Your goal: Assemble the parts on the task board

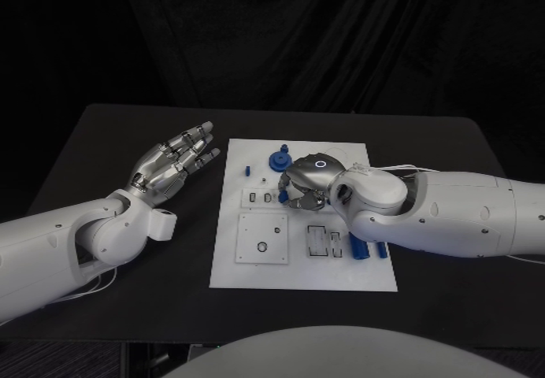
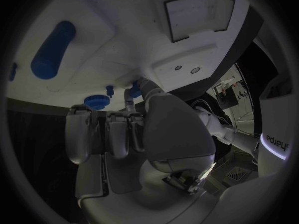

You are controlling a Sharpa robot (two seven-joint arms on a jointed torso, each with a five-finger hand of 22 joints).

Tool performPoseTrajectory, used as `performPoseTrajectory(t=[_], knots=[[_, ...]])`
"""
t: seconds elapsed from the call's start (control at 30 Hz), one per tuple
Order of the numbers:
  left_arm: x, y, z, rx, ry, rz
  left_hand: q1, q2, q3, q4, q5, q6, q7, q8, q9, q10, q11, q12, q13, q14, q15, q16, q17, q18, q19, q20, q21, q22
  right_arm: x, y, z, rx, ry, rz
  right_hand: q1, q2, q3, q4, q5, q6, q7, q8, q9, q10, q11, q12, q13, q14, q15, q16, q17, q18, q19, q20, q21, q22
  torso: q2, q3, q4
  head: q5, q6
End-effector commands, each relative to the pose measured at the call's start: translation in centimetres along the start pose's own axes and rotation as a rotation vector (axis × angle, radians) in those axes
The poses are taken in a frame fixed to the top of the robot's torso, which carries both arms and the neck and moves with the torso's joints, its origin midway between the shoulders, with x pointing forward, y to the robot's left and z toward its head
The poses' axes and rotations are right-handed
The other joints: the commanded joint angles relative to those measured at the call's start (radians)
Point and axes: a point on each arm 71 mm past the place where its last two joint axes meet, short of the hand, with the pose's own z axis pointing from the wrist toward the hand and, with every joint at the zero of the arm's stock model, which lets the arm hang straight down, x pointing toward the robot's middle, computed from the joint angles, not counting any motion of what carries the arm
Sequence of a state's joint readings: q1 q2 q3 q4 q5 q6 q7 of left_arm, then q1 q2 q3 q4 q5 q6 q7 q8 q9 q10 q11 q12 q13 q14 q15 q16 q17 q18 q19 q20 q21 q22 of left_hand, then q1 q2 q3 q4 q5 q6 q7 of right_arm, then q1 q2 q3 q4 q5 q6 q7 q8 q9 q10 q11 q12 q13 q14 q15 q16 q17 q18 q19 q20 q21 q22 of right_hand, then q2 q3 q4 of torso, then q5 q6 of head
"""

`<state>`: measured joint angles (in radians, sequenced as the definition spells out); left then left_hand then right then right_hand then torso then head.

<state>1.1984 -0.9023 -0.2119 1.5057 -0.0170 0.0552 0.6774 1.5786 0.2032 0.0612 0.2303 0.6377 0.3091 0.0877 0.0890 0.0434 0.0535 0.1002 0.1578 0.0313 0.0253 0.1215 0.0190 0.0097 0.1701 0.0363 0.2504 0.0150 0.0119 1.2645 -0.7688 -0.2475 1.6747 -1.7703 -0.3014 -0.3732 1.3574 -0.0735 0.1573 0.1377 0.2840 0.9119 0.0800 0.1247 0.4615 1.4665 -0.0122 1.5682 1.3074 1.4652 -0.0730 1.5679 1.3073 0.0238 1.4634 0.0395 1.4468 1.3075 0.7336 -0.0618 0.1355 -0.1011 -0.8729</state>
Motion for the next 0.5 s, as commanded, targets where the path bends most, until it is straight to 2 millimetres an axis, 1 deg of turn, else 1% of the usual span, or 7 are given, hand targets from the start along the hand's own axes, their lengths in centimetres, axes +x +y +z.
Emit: performPoseTrajectory(t=[0.03, 0.1, 0.13, 0.23, 0.3, 0.37, 0.5], knots=[[0.21, 0.00, 0.04, 0.012, 0.013, -0.010, 0.002, -0.008, 0.005, 0.002, -0.004, -0.004, -0.001, -0.005, 0.000, -0.005, 0.002, 0.001, 0.000, -0.001, 0.005, 0.003, 0.002, 0.012, -0.002, 0.007, 0.003, 0.001, 0.20, -0.04, -0.02, 0.016, 0.012, -0.010, -0.011, 0.001, -0.006, 0.000, -0.014, -0.013, 0.001, -0.010, 0.001, 0.104, 0.006, 0.003, 0.263, 0.106, 0.009, 0.003, 0.263, 0.009, 0.039, 0.008, -0.006, 0.220, 0.000, 0.0004, 0.0005, -0.001, 0.000], [0.21, 0.01, 0.04, 0.012, 0.013, -0.010, 0.002, -0.008, 0.005, 0.002, -0.004, -0.004, -0.001, -0.005, 0.000, -0.005, 0.002, 0.001, 0.000, -0.001, 0.005, 0.003, 0.002, 0.012, -0.002, 0.007, 0.003, 0.001, 0.19, -0.03, -0.01, 0.015, 0.011, -0.010, -0.015, -0.001, -0.011, 0.001, -0.036, -0.021, 0.001, -0.016, 0.003, 0.104, 0.007, 0.003, 0.263, 0.106, 0.010, 0.003, 0.263, 0.009, 0.039, 0.009, -0.007, 0.219, 0.000, 0.0004, 0.0004, -0.001, 0.000], [0.21, 0.01, 0.04, 0.012, 0.013, -0.010, 0.002, -0.008, 0.005, 0.002, -0.004, -0.004, -0.001, -0.005, 0.000, -0.005, 0.002, 0.001, 0.000, -0.001, 0.005, 0.003, 0.002, 0.012, -0.002, 0.007, 0.003, 0.001, 0.19, -0.02, 0.00, 0.014, 0.011, -0.010, -0.019, -0.003, -0.015, 0.003, -0.050, -0.035, 0.003, -0.024, 0.002, 0.104, 0.008, 0.003, 0.263, 0.106, 0.011, 0.003, 0.263, 0.010, 0.038, 0.010, -0.009, 0.219, 0.000, 0.0003, 0.0003, 0.000, 0.000], [0.19, 0.02, 0.02, 0.011, 0.012, -0.010, 0.002, -0.008, 0.005, 0.002, -0.004, -0.004, -0.001, -0.005, 0.000, -0.005, 0.002, 0.001, 0.000, -0.001, 0.005, 0.003, 0.002, 0.012, -0.002, 0.007, 0.003, 0.001, 0.18, -0.01, 0.00, 0.012, 0.008, -0.009, -0.023, -0.004, -0.021, 0.005, -0.069, -0.058, 0.003, -0.039, -0.001, 0.104, 0.009, 0.003, 0.263, 0.106, 0.012, 0.003, 0.263, 0.010, 0.037, 0.011, -0.011, 0.218, 0.000, 0.0003, 0.0000, 0.000, 0.000], [0.18, 0.02, 0.02, 0.011, 0.012, -0.010, 0.002, -0.008, 0.005, 0.002, -0.004, -0.004, -0.001, -0.005, 0.000, -0.005, 0.002, 0.001, 0.000, -0.001, 0.005, 0.003, 0.002, 0.012, -0.002, 0.007, 0.003, 0.001, 0.17, -0.01, 0.00, 0.012, 0.007, -0.008, -0.030, -0.008, -0.030, 0.010, -0.099, -0.092, 0.004, -0.057, -0.008, 0.104, 0.010, 0.003, 0.263, 0.106, 0.013, 0.003, 0.263, 0.011, 0.035, 0.012, -0.015, 0.217, 0.000, 0.0005, 0.0000, -0.001, 0.000], [0.17, 0.02, 0.00, 0.011, 0.012, -0.010, 0.002, -0.008, 0.005, 0.002, -0.004, -0.004, -0.001, -0.005, 0.000, -0.005, 0.002, 0.001, 0.000, -0.001, 0.005, 0.003, 0.002, 0.012, -0.002, 0.007, 0.003, 0.001, 0.15, -0.02, 0.00, 0.010, 0.004, -0.007, -0.029, -0.010, -0.037, 0.011, -0.121, -0.117, 0.004, -0.062, -0.014, 0.104, 0.010, 0.003, 0.263, 0.106, 0.013, 0.003, 0.263, 0.012, 0.033, 0.013, -0.019, 0.216, 0.000, 0.0007, -0.0001, 0.000, 0.000], [0.14, 0.02, -0.03, 0.011, 0.011, -0.009, 0.002, -0.008, 0.005, 0.002, -0.004, -0.004, -0.001, -0.005, 0.000, -0.005, 0.002, 0.001, 0.000, -0.001, 0.005, 0.003, 0.002, 0.012, -0.002, 0.007, 0.003, 0.001, 0.09, -0.06, -0.02, 0.007, -0.006, -0.004, -0.030, -0.012, -0.041, 0.012, -0.133, -0.129, 0.004, -0.062, -0.017, 0.104, 0.010, 0.003, 0.263, 0.106, 0.013, 0.003, 0.263, 0.013, 0.032, 0.013, -0.021, 0.215, 0.000, 0.0005, 0.0004, 0.001, 0.000]])
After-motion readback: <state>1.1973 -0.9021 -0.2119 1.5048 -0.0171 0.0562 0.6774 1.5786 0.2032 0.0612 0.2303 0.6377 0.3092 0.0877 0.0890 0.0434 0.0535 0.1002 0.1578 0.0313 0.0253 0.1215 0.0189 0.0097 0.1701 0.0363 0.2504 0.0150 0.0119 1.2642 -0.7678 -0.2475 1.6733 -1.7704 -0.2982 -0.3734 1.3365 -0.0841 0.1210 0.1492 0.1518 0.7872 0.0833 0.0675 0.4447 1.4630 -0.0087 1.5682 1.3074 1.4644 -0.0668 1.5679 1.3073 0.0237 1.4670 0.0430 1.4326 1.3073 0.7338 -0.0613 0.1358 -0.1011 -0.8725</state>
